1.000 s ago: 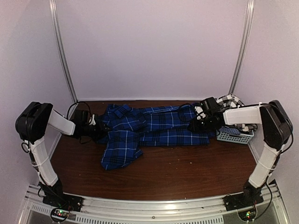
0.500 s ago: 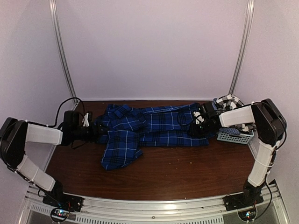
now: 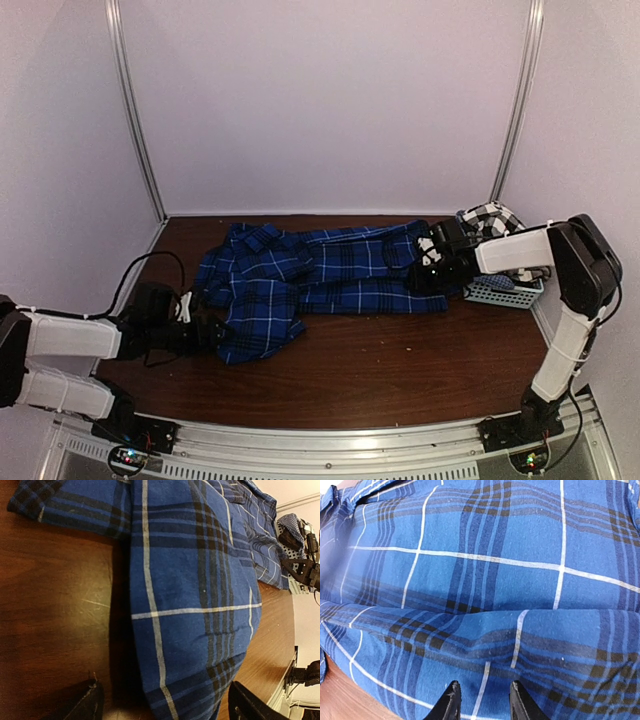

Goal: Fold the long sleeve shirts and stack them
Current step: Pick up the sleeve from the 1/3-folded shirt.

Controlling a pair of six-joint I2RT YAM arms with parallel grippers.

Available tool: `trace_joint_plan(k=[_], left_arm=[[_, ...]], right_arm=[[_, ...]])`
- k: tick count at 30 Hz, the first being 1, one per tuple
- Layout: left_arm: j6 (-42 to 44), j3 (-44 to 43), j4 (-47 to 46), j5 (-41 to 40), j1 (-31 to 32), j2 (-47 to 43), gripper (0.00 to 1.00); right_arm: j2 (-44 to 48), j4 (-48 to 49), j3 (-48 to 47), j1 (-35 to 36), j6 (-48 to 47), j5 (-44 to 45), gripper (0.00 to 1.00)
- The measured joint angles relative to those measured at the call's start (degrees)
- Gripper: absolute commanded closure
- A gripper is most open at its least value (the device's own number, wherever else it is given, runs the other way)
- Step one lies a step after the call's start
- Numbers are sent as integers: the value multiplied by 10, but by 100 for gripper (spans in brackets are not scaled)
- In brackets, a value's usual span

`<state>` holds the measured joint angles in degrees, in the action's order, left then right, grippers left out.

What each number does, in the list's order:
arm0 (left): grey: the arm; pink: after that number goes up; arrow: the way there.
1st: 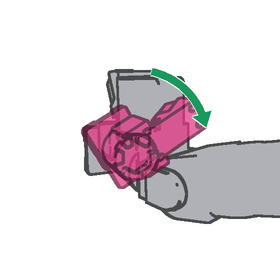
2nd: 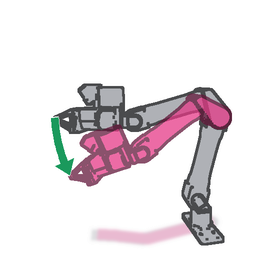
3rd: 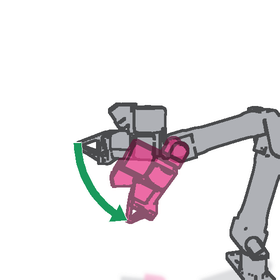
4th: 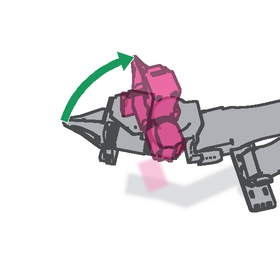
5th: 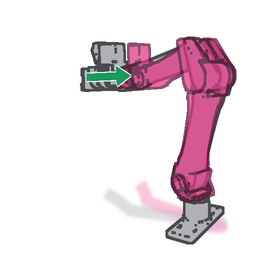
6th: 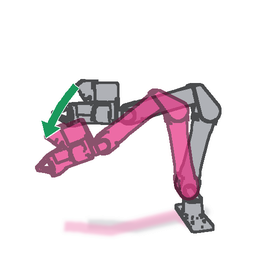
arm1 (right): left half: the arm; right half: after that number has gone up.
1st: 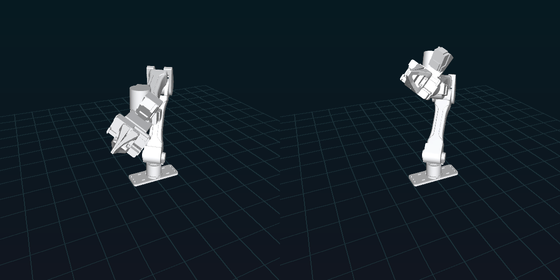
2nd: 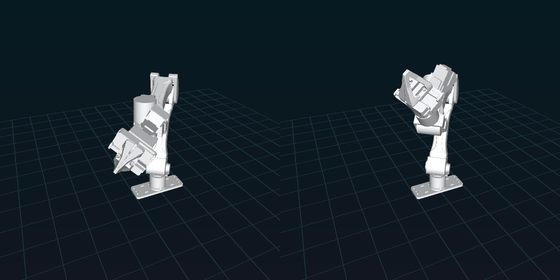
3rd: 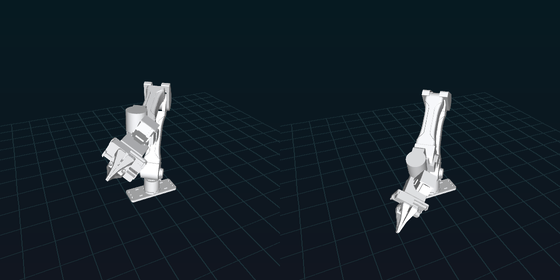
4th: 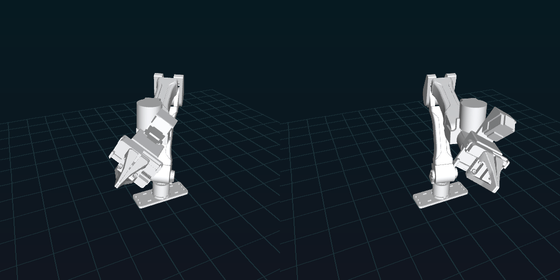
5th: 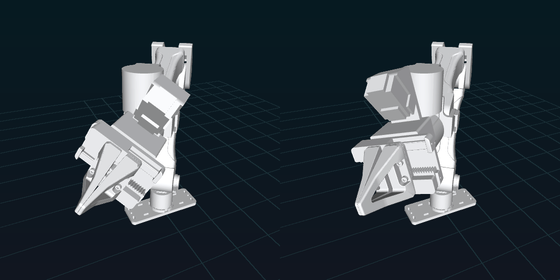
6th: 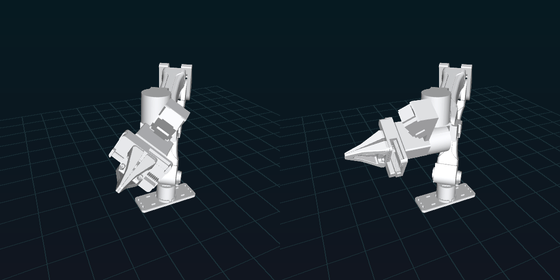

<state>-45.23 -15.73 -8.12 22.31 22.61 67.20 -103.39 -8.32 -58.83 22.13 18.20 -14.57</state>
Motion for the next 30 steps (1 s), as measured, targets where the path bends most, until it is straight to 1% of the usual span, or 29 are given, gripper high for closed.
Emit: trace_joint_plan(k=[2,5,9,12,14,20,25,30], left_arm=[[-6,4,-15,9,4,7,22],[-15,6,-35,23,9,23,34],[-25,6,-56,46,13,52,55],[-31,6,-63,63,14,67,79],[-37,6,-64,73,14,70,88],[-46,-21,-47,103,15,43,100],[-58,-88,-38,125,15,18,100],[-67,-180,-39,134,14,29,100]], right_arm=[[9,0,5,0,0,1,66],[15,0,10,0,0,3,65],[16,-1,15,0,0,4,66],[16,-1,16,0,0,5,65],[17,-2,16,0,0,5,65],[35,-14,17,0,0,8,65],[68,-21,22,3,-2,9,64],[100,-26,22,17,-2,9,64]])
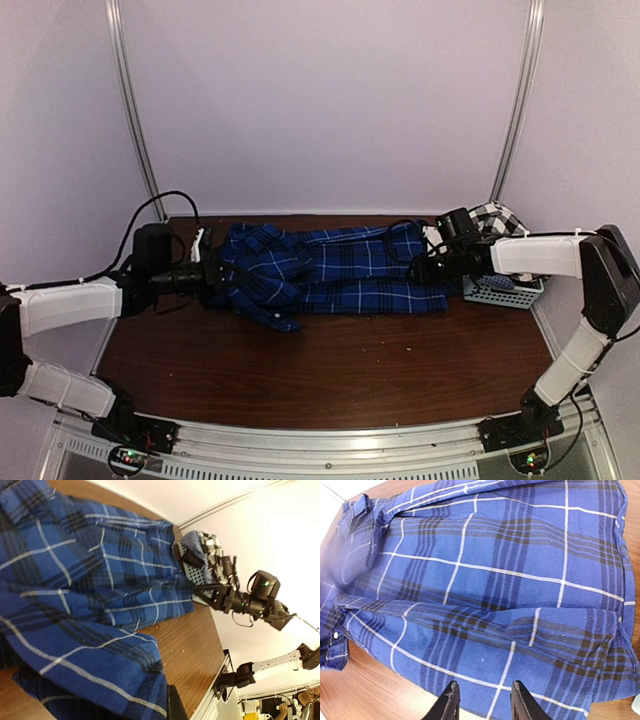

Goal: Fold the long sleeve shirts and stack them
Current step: Pick up the sleeve from the 1/3-folded shirt, then pass from the left arm to the right

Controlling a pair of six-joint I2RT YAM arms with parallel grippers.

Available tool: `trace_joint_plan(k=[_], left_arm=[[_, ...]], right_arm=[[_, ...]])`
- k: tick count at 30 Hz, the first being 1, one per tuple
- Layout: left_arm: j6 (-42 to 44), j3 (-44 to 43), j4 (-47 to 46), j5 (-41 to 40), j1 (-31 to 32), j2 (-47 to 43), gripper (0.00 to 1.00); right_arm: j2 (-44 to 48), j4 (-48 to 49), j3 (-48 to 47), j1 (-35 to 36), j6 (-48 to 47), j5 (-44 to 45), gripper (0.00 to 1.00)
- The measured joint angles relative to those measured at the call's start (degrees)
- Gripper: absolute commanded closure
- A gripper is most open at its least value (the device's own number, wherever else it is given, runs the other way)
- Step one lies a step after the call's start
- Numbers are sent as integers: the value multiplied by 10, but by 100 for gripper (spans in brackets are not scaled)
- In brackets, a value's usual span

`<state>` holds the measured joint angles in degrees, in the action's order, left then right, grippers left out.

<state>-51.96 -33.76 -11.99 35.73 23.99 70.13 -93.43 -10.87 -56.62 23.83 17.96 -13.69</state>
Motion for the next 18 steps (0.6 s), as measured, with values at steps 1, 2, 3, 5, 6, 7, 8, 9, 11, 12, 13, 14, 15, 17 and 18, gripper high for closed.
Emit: trace_joint_plan(k=[1,2,3,5,6,7,8,9,11,12,13,14,15,17,18], left_arm=[[0,-19,0,1,-2,8,100],[1,-45,0,4,-4,22,100],[2,-72,0,6,-7,39,100],[6,-123,-4,10,-17,77,100],[7,-140,-7,10,-23,94,100],[8,-162,-10,16,-31,117,100],[8,-174,-14,18,-38,134,100],[8,-185,-19,23,-48,152,100],[4,-200,-30,31,-65,183,100],[2,-208,-31,35,-73,199,100],[0,-216,-32,37,-80,213,100],[0,-225,-32,38,-85,227,100],[0,-235,-32,38,-89,240,100],[0,-254,-34,40,-91,264,100],[-1,-265,-38,43,-92,278,100]], right_arm=[[3,-1,0,2,0,0,64],[4,-1,0,3,0,0,64],[4,-1,0,5,0,0,64],[4,-4,0,7,0,0,63],[4,-5,0,8,0,0,63],[4,-6,0,9,0,0,63],[4,-7,0,10,0,0,63],[4,-7,0,10,0,0,63],[4,-9,0,12,0,0,63],[4,-10,0,14,0,0,63],[4,-11,0,15,0,0,62],[4,-11,0,17,1,0,62],[4,-12,0,18,1,0,62],[4,-12,0,23,2,0,62],[4,-13,0,26,3,0,61]])
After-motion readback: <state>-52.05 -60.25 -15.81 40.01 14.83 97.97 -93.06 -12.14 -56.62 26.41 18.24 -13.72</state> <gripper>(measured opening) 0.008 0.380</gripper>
